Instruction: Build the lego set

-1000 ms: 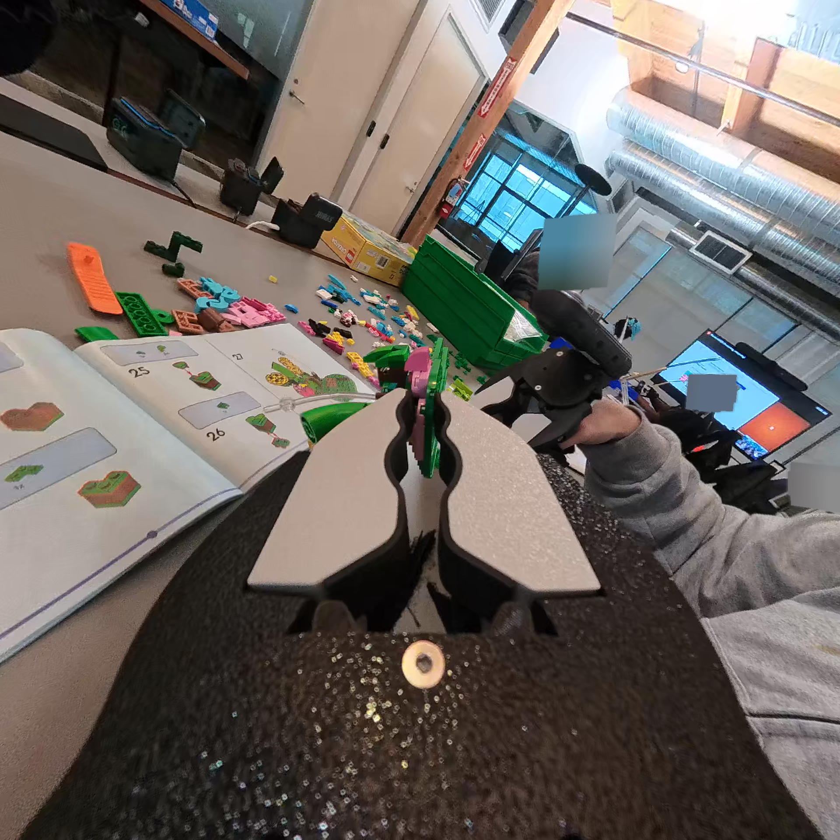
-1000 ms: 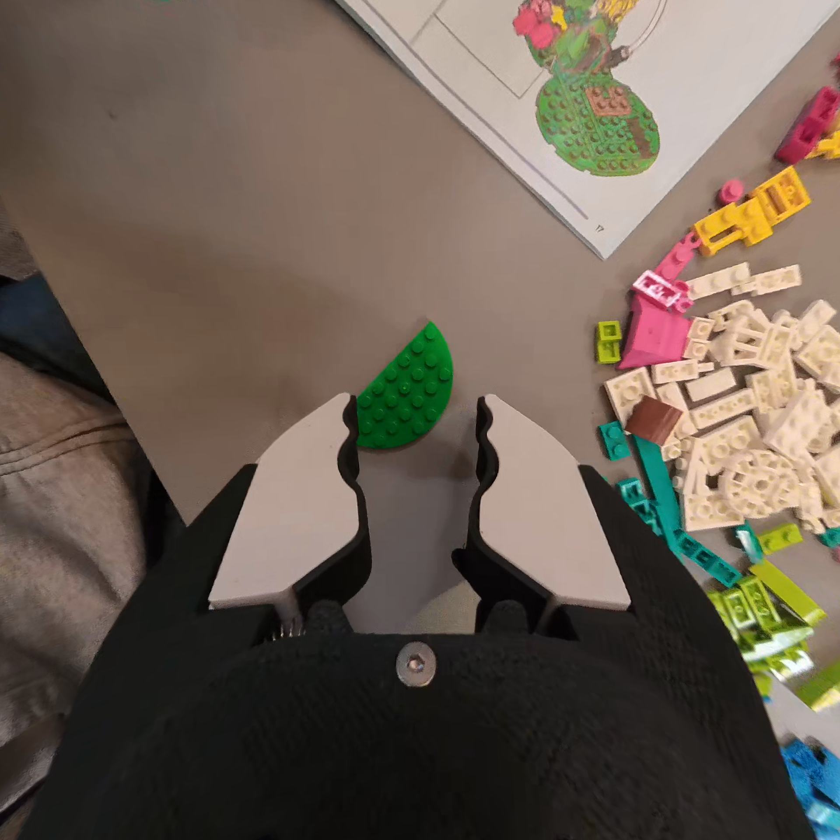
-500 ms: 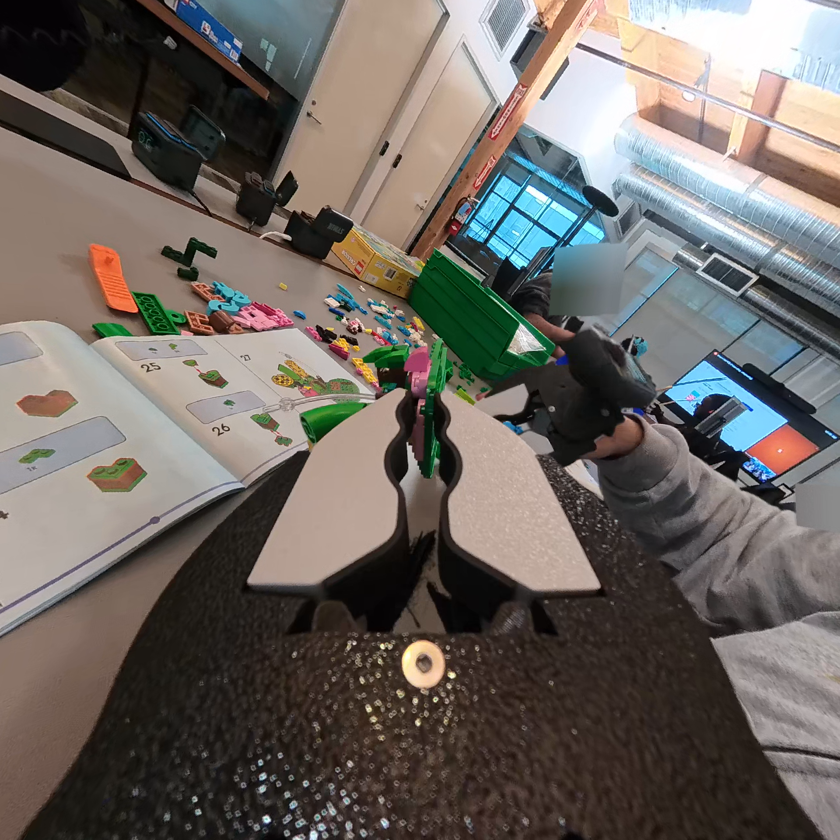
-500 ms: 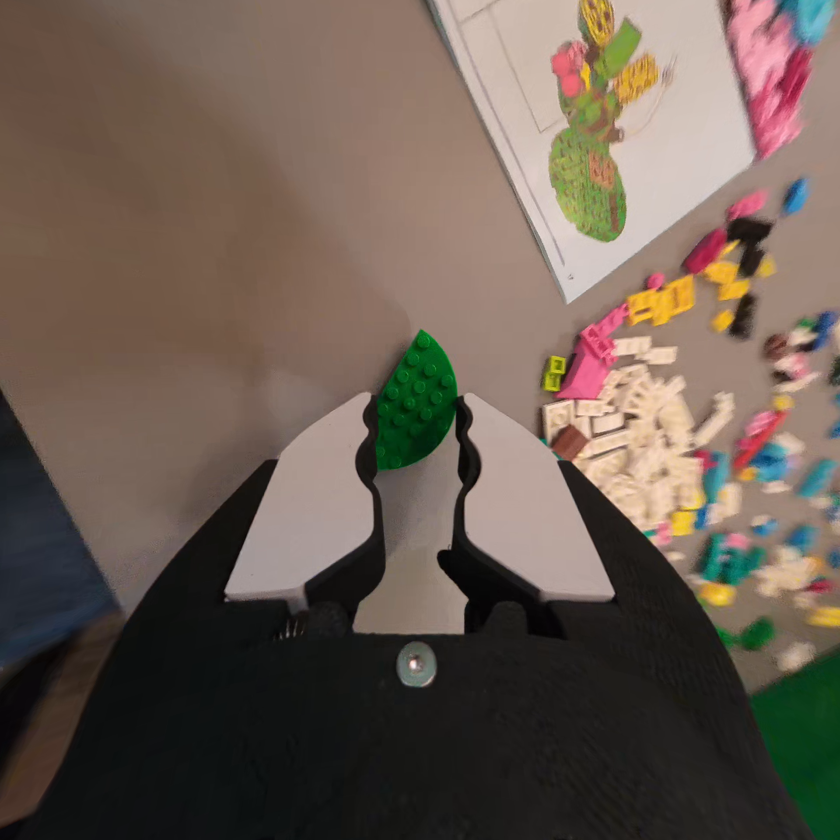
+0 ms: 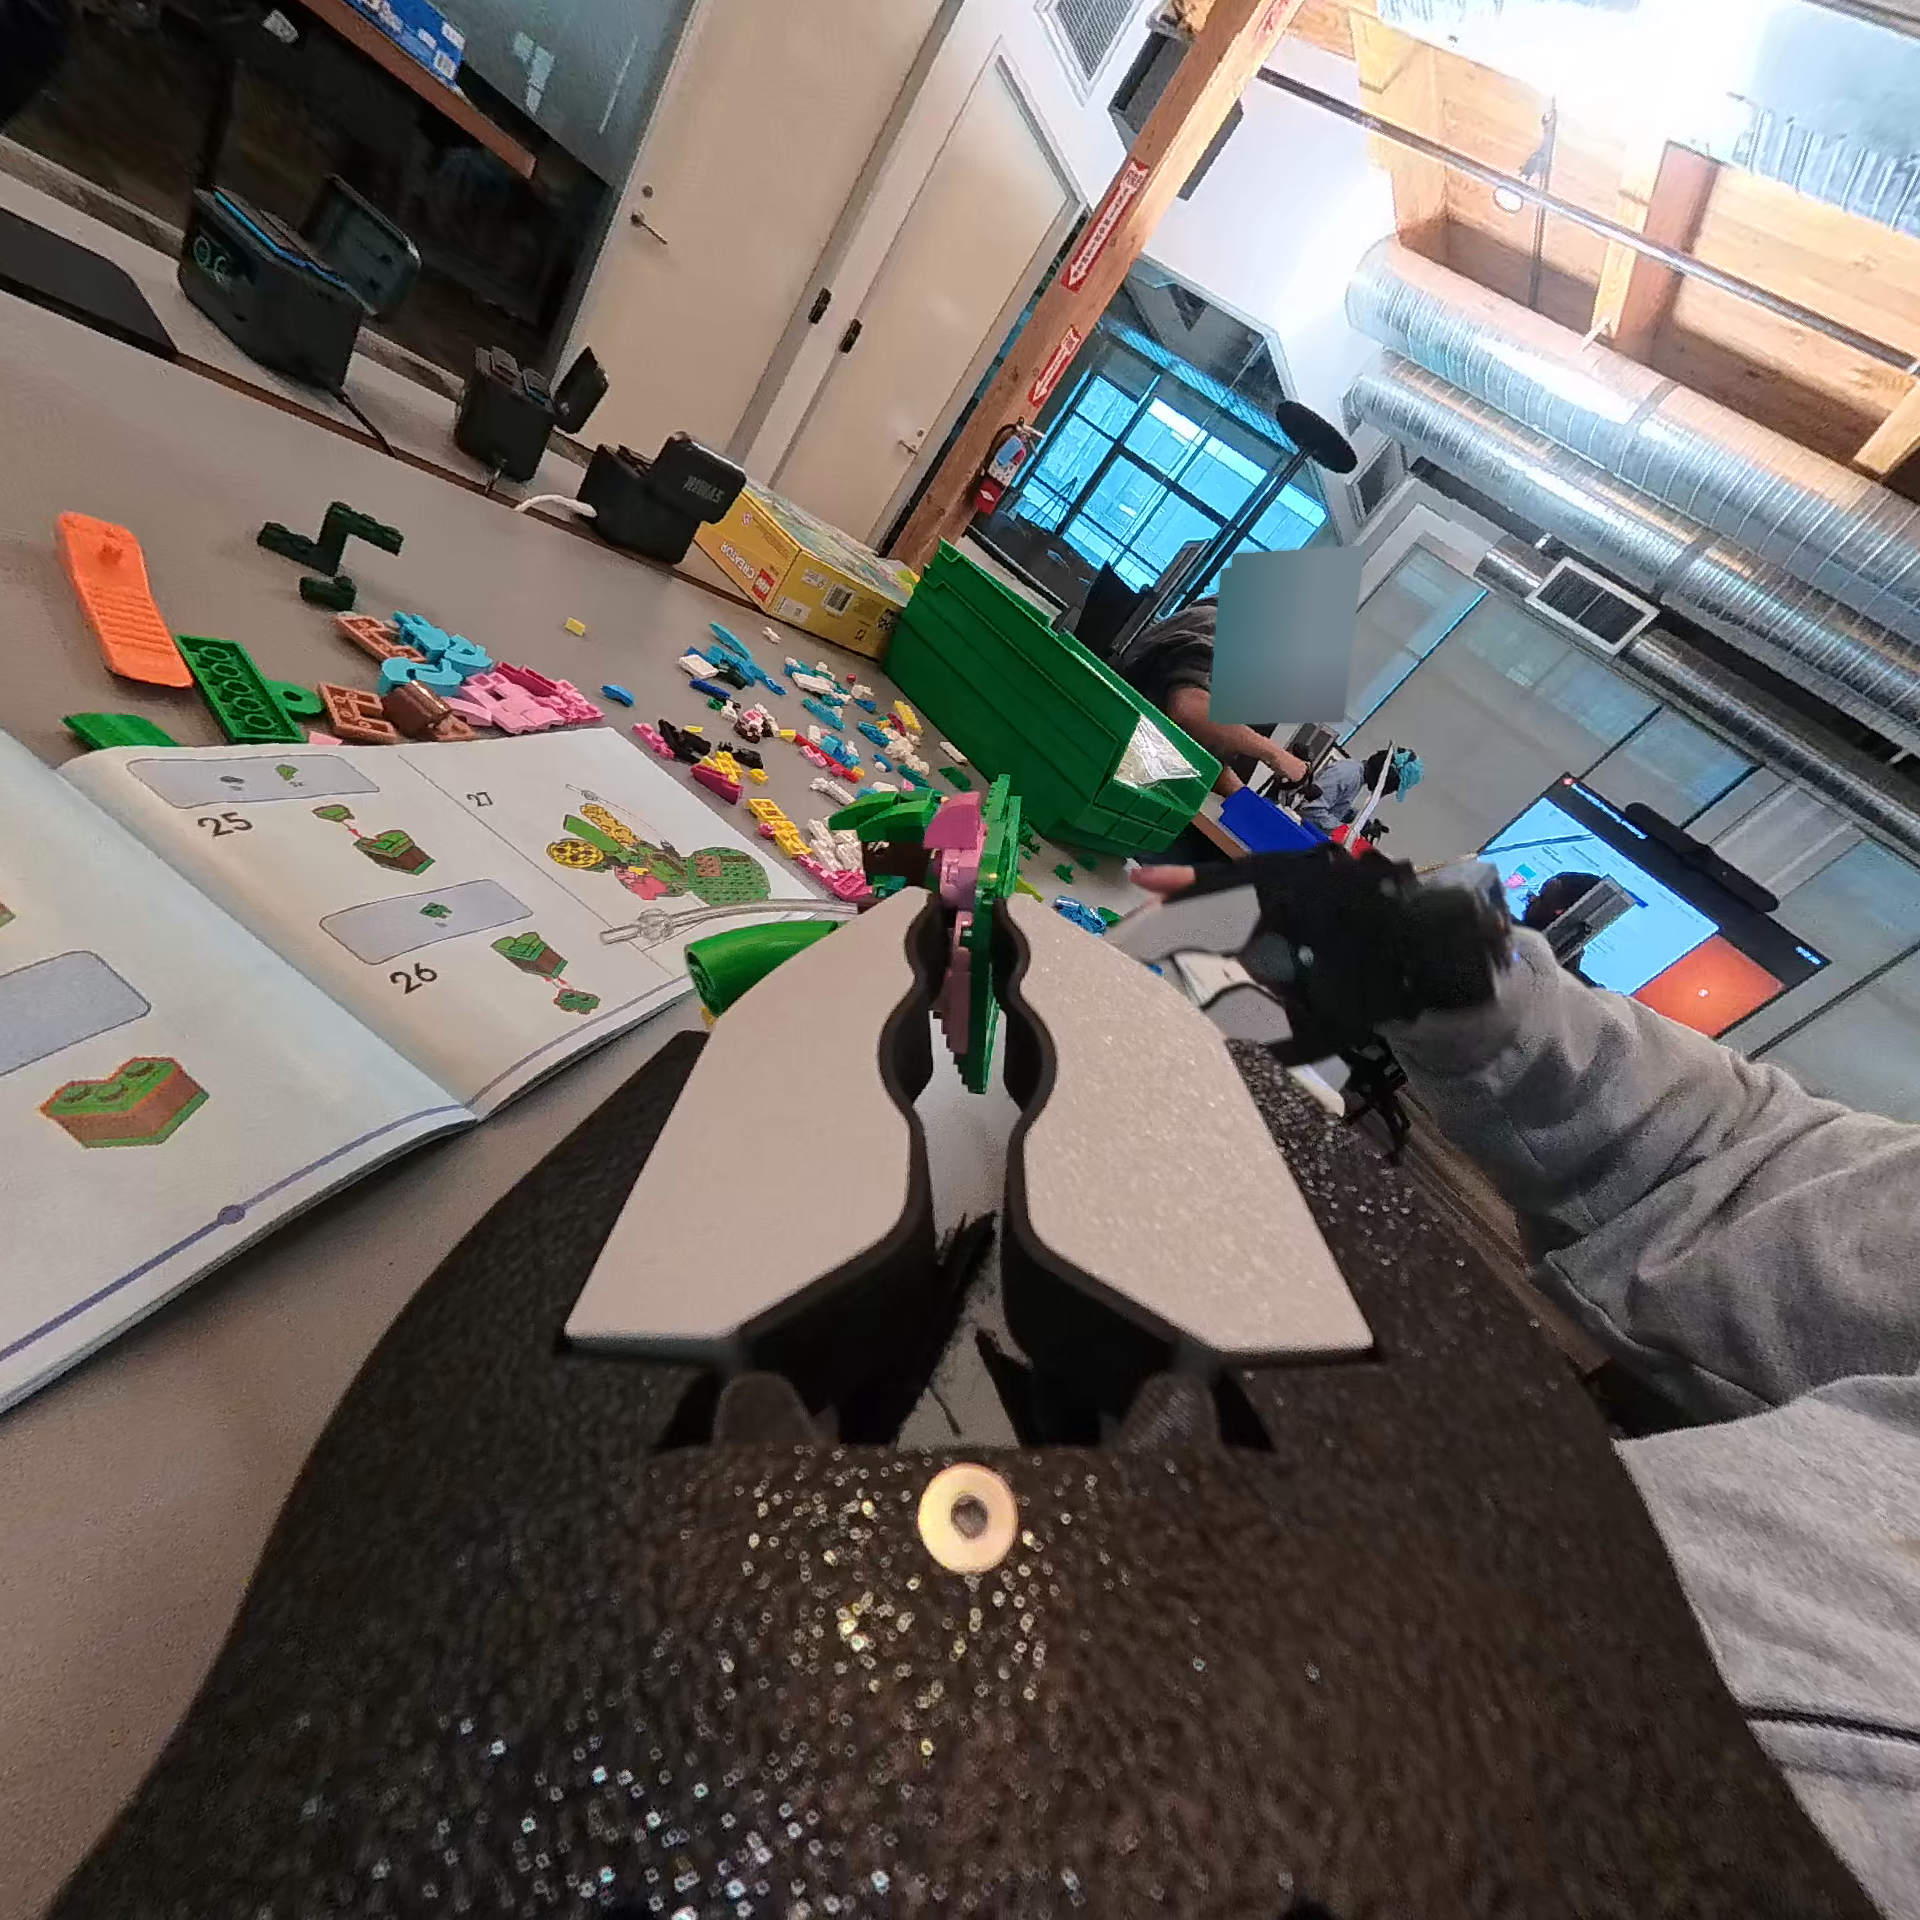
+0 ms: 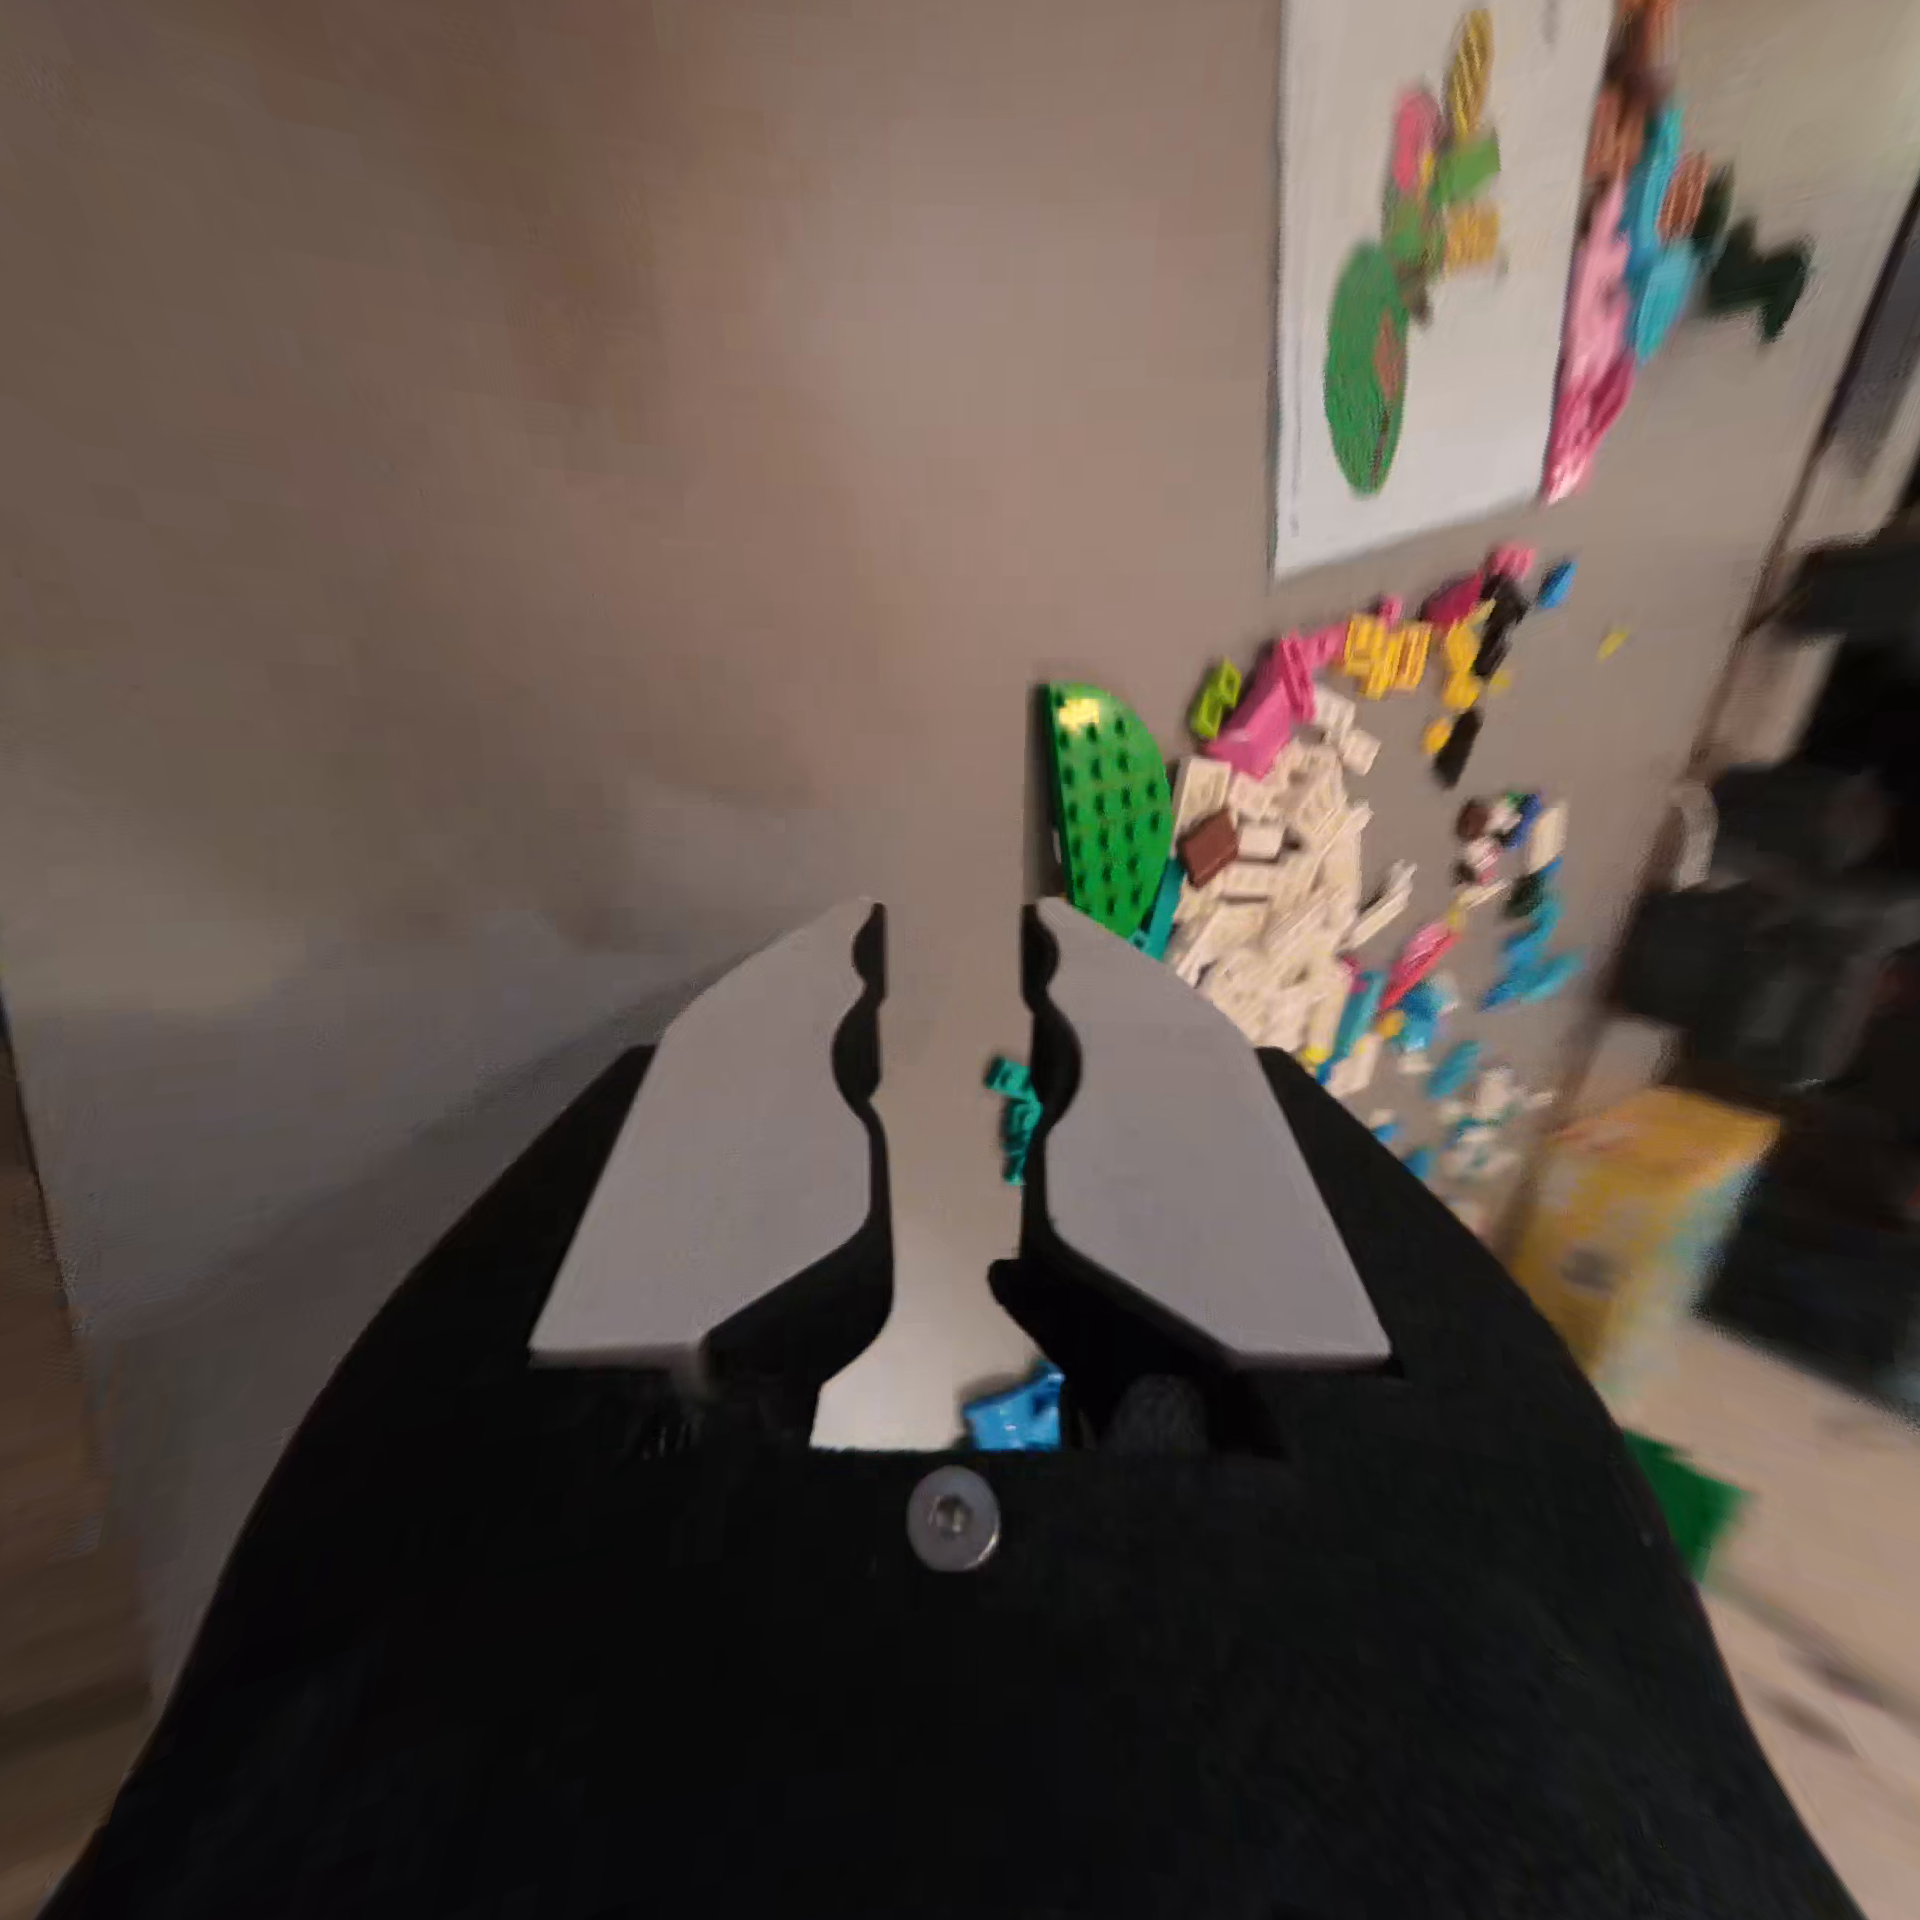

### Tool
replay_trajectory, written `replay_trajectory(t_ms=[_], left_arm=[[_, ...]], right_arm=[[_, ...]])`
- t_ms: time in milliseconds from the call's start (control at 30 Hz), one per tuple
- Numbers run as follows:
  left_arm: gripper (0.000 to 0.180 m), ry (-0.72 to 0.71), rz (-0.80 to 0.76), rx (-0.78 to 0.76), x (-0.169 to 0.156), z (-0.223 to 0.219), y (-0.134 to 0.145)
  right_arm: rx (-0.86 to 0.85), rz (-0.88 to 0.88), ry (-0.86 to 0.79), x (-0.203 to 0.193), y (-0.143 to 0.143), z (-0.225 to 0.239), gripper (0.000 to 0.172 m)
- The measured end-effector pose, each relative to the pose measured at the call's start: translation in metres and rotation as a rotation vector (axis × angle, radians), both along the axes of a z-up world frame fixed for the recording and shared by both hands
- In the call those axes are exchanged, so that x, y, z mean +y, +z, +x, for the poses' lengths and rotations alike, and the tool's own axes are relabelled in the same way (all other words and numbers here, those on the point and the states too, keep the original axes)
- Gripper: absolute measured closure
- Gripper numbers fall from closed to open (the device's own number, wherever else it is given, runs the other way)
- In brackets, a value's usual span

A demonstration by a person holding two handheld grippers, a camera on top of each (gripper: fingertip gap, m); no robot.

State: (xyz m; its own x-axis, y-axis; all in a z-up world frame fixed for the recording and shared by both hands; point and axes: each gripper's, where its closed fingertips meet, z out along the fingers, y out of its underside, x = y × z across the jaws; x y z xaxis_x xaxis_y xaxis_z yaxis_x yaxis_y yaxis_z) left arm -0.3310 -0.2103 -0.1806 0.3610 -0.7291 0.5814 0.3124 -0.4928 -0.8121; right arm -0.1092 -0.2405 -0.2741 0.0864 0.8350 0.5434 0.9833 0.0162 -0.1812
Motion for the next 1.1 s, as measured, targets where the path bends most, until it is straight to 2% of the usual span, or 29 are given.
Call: replay_trajectory(t_ms=[33,167,267,400,567,700,900,1100], left_arm=[[0.173,-0.002,0.003,0.002,-0.001,0.001,0.0],[0.173,-0.011,0.013,0.01,-0.003,0.005,0.0],[0.172,-0.02,0.014,0.016,-0.005,0.008,-0.001],[0.173,-0.029,0.012,0.015,-0.006,0.009,-0.001],[0.173,-0.038,0.016,0.016,-0.006,0.009,-0.001],[0.173,-0.039,0.012,0.017,-0.006,0.009,-0.003],[0.173,-0.039,0.007,0.018,-0.005,0.009,-0.004],[0.173,-0.028,-0.011,0.015,-0.004,0.009,-0.007]], right_arm=[[0.061,-0.056,-0.051,0.005,0.002,0.005,0.141],[0.293,-0.294,-0.249,0.032,-0.001,0.018,0.131],[0.273,-0.317,-0.221,0.044,-0.01,0.021,0.134],[0.407,-0.516,-0.37,0.045,-0.017,0.009,0.136],[0.341,-0.544,-0.488,0.052,-0.024,0.018,0.146],[0.301,-0.494,-0.447,0.052,-0.024,0.013,0.161],[0.28,-0.344,-0.316,0.053,-0.013,0.005,0.162],[0.125,0.062,-0.038,0.053,0.017,0.0,0.165]])
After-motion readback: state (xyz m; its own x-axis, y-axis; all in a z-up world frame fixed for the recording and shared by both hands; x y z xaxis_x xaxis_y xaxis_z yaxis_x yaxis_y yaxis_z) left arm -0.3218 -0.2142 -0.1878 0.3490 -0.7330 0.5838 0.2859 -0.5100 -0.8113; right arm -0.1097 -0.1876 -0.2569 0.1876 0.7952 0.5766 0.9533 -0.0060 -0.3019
